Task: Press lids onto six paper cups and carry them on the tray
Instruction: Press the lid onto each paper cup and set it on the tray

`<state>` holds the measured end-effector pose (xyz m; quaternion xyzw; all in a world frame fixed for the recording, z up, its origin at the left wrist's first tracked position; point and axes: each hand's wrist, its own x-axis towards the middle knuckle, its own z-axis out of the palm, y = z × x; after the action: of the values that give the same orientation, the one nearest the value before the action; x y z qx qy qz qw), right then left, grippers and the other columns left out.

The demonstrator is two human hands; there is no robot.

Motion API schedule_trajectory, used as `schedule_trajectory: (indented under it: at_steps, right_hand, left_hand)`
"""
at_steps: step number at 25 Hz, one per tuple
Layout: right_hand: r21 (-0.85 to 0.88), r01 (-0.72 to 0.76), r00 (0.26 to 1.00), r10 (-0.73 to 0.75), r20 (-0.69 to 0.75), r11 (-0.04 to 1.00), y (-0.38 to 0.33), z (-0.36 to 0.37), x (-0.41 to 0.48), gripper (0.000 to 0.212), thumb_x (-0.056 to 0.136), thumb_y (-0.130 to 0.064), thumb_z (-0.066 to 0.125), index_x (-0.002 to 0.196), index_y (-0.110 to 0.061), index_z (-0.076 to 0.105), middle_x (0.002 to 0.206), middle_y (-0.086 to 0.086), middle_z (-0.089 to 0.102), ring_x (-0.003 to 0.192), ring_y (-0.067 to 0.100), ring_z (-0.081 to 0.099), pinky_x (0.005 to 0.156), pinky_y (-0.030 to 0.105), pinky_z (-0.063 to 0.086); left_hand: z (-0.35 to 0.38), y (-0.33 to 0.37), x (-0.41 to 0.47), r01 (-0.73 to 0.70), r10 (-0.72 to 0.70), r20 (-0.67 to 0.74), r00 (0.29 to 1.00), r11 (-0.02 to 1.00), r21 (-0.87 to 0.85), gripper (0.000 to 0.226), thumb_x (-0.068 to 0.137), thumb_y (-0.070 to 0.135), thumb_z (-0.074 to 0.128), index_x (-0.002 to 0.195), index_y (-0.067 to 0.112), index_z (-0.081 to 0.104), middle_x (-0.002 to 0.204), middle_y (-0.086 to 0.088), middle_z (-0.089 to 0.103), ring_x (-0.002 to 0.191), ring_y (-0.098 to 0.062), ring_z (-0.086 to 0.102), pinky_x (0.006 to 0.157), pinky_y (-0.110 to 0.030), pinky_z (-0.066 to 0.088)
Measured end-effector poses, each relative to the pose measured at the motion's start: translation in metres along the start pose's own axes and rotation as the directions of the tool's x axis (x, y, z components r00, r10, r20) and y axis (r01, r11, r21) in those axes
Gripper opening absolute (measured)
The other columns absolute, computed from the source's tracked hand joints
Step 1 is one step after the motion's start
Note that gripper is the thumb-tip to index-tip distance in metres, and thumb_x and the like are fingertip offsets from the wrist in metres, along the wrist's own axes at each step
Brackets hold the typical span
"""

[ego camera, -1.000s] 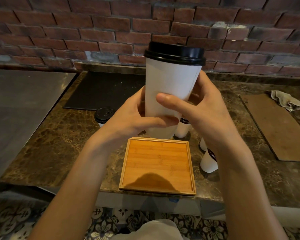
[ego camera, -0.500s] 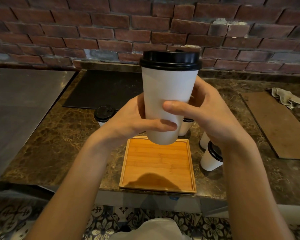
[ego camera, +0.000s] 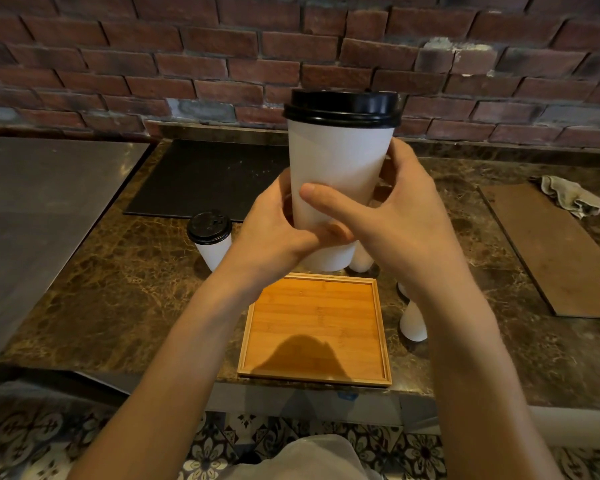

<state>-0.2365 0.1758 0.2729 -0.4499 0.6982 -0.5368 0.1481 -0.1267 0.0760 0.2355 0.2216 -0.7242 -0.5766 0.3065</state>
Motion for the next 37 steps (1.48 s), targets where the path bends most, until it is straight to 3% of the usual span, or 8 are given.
schedule_trajectory:
  at_steps: [5, 9, 12, 16, 19, 22, 29, 37]
  right_hand:
    - [-0.079, -0.024, 0.999, 0.021, -0.041, 0.997, -0.001, 0.007, -0.003, 0.084, 0.064, -0.062, 0.071, 0.134, -0.028, 0.04, 0.11, -0.022, 0.049, 0.107, 0.004, 0.052, 0.089, 0.037, 0.054]
    - [-0.073, 0.008, 0.999, -0.012, -0.046, 0.997, -0.003, 0.005, -0.005, 0.07, 0.063, -0.065, 0.07, 0.12, -0.038, 0.038, 0.101, -0.029, 0.047, 0.098, -0.004, 0.052, 0.081, 0.025, 0.052]
    - [-0.059, 0.024, 0.999, -0.027, -0.043, 0.998, -0.004, 0.003, -0.004, 0.071, 0.063, -0.065, 0.071, 0.12, -0.038, 0.04, 0.103, -0.027, 0.05, 0.1, -0.005, 0.053, 0.078, 0.02, 0.05]
    - [0.038, 0.047, 0.999, -0.047, 0.02, 0.998, -0.003, -0.007, 0.0, 0.072, 0.067, -0.054, 0.079, 0.127, -0.033, 0.046, 0.111, -0.022, 0.056, 0.1, -0.008, 0.056, 0.076, 0.015, 0.055]
    - [0.097, 0.045, 0.995, -0.053, 0.086, 0.994, -0.001, -0.014, 0.002, 0.079, 0.063, -0.054, 0.077, 0.132, -0.029, 0.048, 0.117, -0.017, 0.059, 0.104, -0.004, 0.059, 0.081, 0.017, 0.056]
    - [0.16, 0.056, 0.985, -0.08, 0.151, 0.985, 0.001, -0.017, 0.002, 0.075, 0.067, -0.048, 0.079, 0.132, -0.027, 0.049, 0.117, -0.015, 0.061, 0.107, -0.001, 0.06, 0.082, 0.019, 0.055]
    - [0.281, 0.03, 0.96, -0.106, 0.259, 0.959, 0.004, -0.019, 0.001, 0.066, 0.072, -0.028, 0.077, 0.132, -0.02, 0.051, 0.113, -0.013, 0.066, 0.108, 0.005, 0.064, 0.078, 0.018, 0.054]
    - [0.211, 0.003, 0.97, -0.054, 0.238, 0.978, -0.001, -0.018, 0.001, 0.072, 0.069, -0.04, 0.08, 0.132, -0.02, 0.052, 0.115, -0.009, 0.064, 0.105, 0.003, 0.063, 0.08, 0.021, 0.056]
  left_hand:
    - [0.003, -0.007, 0.0, -0.014, 0.014, -0.013, 1.0, 1.0, 0.003, 0.058, 0.073, 0.003, 0.076, 0.104, 0.043, 0.046, 0.105, 0.017, 0.058, 0.092, 0.017, 0.057, 0.066, -0.003, 0.047]
    - [0.002, -0.005, 0.0, -0.026, 0.026, -0.006, 1.0, 0.999, 0.024, 0.059, 0.073, 0.004, 0.077, 0.102, 0.044, 0.044, 0.104, 0.019, 0.056, 0.09, 0.019, 0.056, 0.063, -0.002, 0.046]
    - [0.002, -0.001, -0.001, -0.03, 0.03, -0.005, 1.0, 0.999, 0.041, 0.059, 0.07, 0.008, 0.079, 0.103, 0.044, 0.043, 0.104, 0.02, 0.056, 0.088, 0.02, 0.056, 0.063, -0.002, 0.046]
    - [-0.001, 0.008, -0.004, -0.018, 0.017, 0.05, 0.999, 1.0, 0.009, 0.061, 0.061, 0.032, 0.08, 0.108, 0.044, 0.044, 0.106, 0.018, 0.058, 0.096, 0.011, 0.058, 0.068, -0.006, 0.049]
    - [-0.004, 0.012, -0.005, 0.0, 0.001, 0.089, 0.996, 1.0, -0.017, 0.064, 0.057, 0.038, 0.079, 0.112, 0.042, 0.047, 0.102, 0.023, 0.062, 0.097, 0.008, 0.059, 0.068, -0.008, 0.05]
    - [-0.008, 0.014, -0.004, 0.046, -0.047, 0.158, 0.986, 0.999, 0.006, 0.077, 0.058, 0.032, 0.085, 0.125, 0.029, 0.047, 0.111, 0.012, 0.06, 0.103, -0.003, 0.06, 0.076, -0.017, 0.054]
    - [-0.011, 0.015, -0.007, 0.056, -0.025, 0.297, 0.955, 0.994, -0.096, 0.078, 0.059, 0.027, 0.078, 0.131, 0.017, 0.048, 0.118, -0.004, 0.062, 0.112, -0.019, 0.059, 0.09, -0.036, 0.052]
    - [-0.008, 0.013, -0.006, 0.062, -0.038, 0.222, 0.974, 0.993, -0.103, 0.075, 0.055, 0.032, 0.08, 0.124, 0.024, 0.052, 0.112, 0.005, 0.064, 0.106, -0.012, 0.062, 0.081, -0.025, 0.053]
